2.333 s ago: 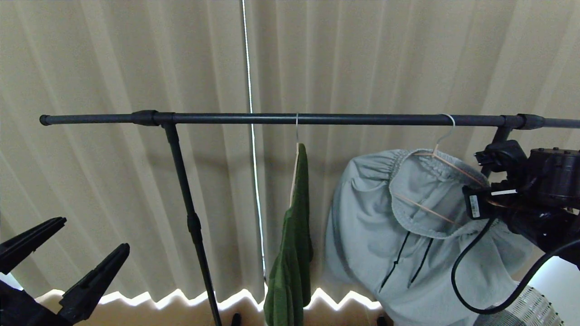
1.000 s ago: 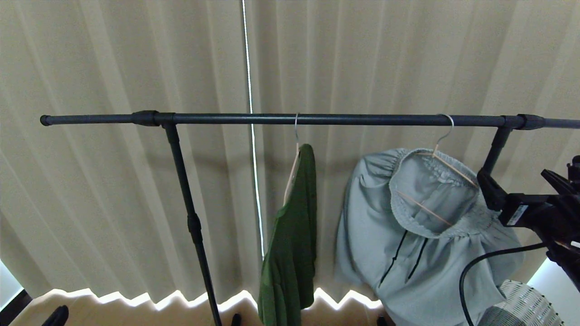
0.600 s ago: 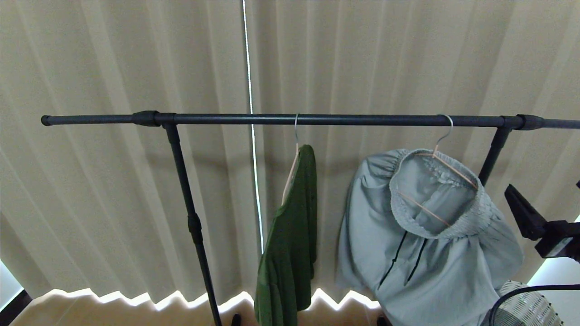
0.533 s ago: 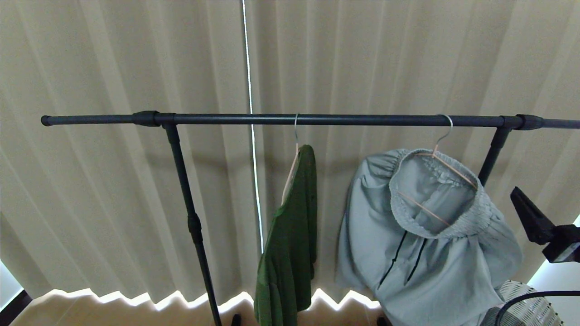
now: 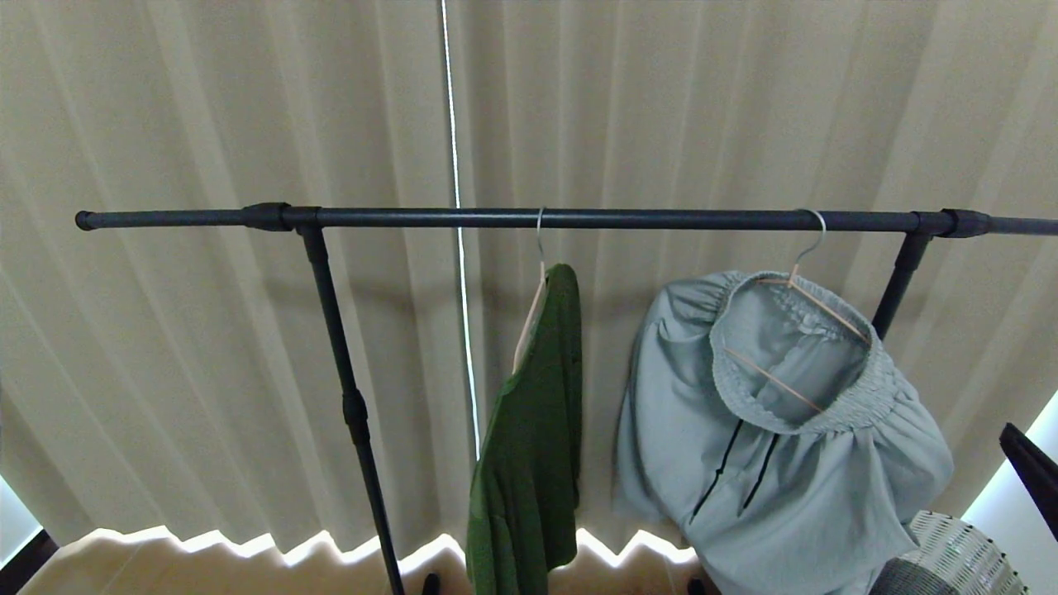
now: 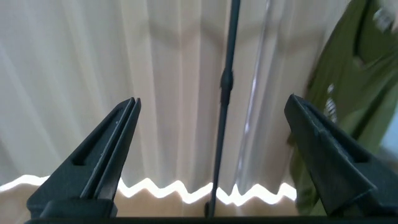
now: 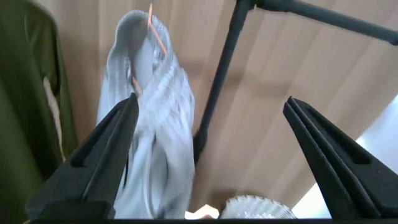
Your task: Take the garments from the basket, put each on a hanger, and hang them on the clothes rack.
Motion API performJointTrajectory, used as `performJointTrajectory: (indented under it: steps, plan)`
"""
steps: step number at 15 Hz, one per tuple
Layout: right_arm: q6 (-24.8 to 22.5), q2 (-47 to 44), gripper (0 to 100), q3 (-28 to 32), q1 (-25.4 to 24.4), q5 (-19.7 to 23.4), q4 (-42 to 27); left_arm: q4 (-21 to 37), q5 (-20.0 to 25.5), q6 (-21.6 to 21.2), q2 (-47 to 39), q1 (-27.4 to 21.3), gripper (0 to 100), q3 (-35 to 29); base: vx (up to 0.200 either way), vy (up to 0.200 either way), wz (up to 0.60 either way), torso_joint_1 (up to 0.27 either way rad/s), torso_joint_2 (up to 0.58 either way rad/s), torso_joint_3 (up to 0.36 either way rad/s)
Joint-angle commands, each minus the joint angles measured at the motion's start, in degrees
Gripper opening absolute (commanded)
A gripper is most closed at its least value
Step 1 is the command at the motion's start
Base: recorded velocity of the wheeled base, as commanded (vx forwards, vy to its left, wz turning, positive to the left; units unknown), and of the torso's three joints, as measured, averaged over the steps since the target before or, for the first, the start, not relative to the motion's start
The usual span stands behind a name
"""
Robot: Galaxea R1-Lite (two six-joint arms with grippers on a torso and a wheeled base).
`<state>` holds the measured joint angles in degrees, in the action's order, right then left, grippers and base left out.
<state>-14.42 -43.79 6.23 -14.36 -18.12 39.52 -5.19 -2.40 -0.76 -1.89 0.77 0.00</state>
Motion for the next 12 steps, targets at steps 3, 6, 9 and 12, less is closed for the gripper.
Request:
performJointTrajectory:
  steps: [3,6,9,12]
  plan:
    - [-5.97,15.05,100,2.82,0.3,6.51,-15.18,-0.26,0.29,0.32,1.89,-0.68,100,0.0,0.0,0.0,0.0,0.0,0.0,0.0]
    - [-6.5,17.77,100,2.65,1.88,6.25,-20.45,-0.34,-0.06,0.4,1.89,-0.68,100,0.0,0.0,0.0,0.0,0.0,0.0,0.0]
    - [-5.97,23.05,100,-2.01,10.76,5.46,-26.87,-0.26,0.56,0.32,1.89,-0.77,100,0.0,0.0,0.0,0.0,0.0,0.0,0.0]
    - [-1.31,39.04,100,-3.94,17.7,6.34,-40.93,-0.34,0.56,0.32,1.89,-0.77,100,0.0,0.0,0.0,0.0,0.0,0.0,0.0]
